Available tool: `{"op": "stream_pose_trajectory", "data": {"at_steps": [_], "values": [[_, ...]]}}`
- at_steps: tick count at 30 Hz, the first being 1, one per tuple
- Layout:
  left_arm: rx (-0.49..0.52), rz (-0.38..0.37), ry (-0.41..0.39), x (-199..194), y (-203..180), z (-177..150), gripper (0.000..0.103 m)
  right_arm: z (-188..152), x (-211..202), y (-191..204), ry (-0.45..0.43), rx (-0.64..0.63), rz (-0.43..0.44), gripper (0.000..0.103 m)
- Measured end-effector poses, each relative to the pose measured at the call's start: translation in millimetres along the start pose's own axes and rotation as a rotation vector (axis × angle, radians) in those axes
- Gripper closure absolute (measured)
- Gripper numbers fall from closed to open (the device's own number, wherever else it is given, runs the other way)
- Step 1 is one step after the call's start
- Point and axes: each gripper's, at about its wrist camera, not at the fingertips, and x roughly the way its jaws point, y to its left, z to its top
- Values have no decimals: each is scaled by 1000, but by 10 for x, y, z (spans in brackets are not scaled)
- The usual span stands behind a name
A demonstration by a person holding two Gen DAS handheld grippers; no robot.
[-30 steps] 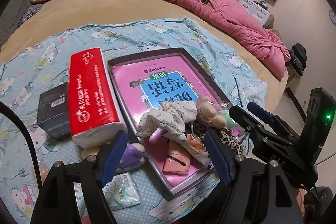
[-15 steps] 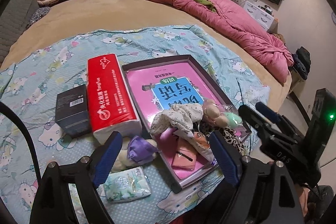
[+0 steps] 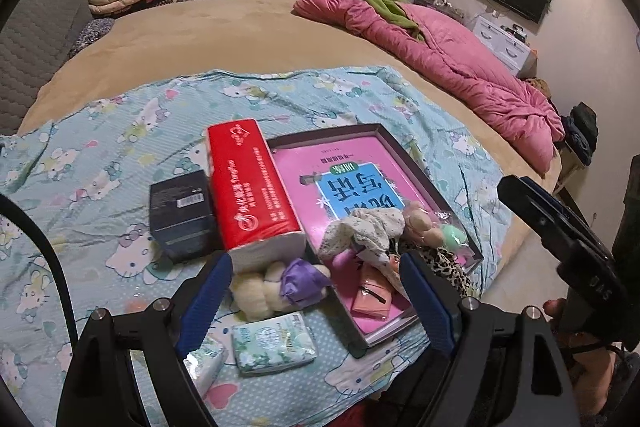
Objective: Organize soft objects
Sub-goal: 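Withdraw both open tools from the tray back toward the remaining pile, then grasp the white wrapped packet with the left tool while the right tool grasps the green floral tissue packet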
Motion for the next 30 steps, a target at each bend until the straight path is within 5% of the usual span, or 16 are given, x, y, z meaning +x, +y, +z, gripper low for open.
{"op": "stream_pose_trajectory", "data": {"at_steps": [18, 30], "values": [[-106, 113, -50, -527, 858, -119, 18, -138, 55, 810, 88, -127, 132, 21], [-162, 142, 29, -429, 1265, -533, 18, -535, 382, 1158, 233, -236, 192, 21]]}}
